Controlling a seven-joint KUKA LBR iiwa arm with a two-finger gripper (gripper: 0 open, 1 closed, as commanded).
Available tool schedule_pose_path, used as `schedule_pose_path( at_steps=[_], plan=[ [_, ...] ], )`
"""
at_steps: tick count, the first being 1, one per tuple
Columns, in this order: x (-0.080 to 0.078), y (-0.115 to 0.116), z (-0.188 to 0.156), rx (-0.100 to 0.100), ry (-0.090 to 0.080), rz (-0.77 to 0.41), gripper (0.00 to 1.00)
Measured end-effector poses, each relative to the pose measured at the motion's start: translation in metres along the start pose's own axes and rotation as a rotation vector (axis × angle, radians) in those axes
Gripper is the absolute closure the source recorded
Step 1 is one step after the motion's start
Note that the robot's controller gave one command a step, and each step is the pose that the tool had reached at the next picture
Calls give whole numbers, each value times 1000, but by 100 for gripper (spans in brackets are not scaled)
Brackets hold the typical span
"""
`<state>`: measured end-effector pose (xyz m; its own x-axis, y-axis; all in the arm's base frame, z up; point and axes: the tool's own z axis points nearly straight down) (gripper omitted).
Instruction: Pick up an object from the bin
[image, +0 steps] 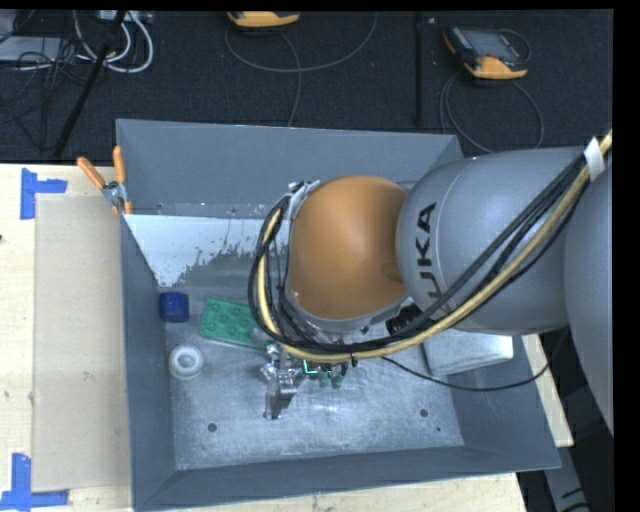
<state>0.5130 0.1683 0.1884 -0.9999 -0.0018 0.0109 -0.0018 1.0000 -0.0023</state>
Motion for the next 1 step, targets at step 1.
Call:
schedule_pose_path(
  at_steps=[1],
  plan=[
    [-11, -28, -42, -1, -14, -231, 0]
  ],
)
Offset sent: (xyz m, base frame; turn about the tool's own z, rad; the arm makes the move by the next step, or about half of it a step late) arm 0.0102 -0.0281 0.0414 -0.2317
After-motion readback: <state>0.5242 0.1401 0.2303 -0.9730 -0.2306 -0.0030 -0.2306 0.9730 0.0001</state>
